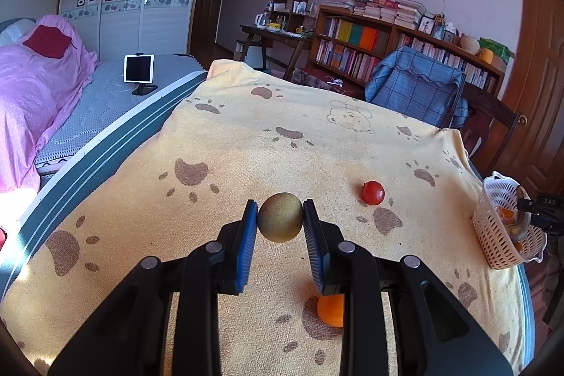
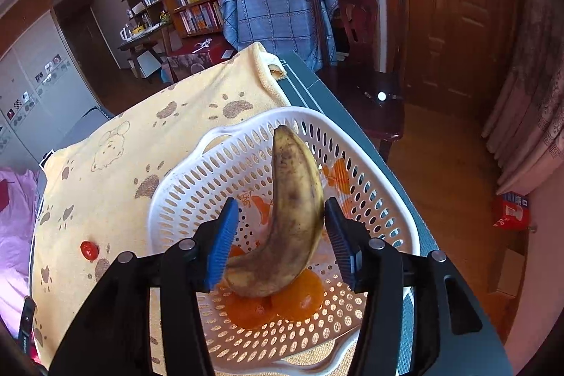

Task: Organize fruits
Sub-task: 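Lift the banana and carry it into the white basket with the right tool, then open the right tool to drop the banana into the basket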

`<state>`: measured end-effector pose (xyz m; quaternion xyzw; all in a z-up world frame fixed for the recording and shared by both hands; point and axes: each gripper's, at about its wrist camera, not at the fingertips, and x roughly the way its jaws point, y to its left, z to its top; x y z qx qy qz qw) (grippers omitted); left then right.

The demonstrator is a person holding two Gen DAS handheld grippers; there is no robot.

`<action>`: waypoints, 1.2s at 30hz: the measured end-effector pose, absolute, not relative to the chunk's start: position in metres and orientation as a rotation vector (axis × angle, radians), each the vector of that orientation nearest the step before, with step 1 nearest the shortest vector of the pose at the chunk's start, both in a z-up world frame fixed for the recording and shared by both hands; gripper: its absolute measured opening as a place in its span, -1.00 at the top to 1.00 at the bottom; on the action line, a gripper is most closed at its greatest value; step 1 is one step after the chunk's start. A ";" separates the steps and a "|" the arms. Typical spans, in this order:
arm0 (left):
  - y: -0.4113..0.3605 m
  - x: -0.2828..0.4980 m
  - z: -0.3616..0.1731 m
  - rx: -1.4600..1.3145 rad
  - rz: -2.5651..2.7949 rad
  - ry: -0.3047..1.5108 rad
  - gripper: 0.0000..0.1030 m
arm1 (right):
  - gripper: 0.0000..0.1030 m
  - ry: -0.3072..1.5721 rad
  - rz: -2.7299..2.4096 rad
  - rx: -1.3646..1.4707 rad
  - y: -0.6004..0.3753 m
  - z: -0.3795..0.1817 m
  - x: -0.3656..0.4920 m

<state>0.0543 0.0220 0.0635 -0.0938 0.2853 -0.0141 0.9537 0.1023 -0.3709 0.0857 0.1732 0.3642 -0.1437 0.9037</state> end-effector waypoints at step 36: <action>-0.051 0.061 0.080 -0.133 -0.213 0.639 0.48 | -0.94 0.313 -0.475 0.464 -0.404 0.073 -0.019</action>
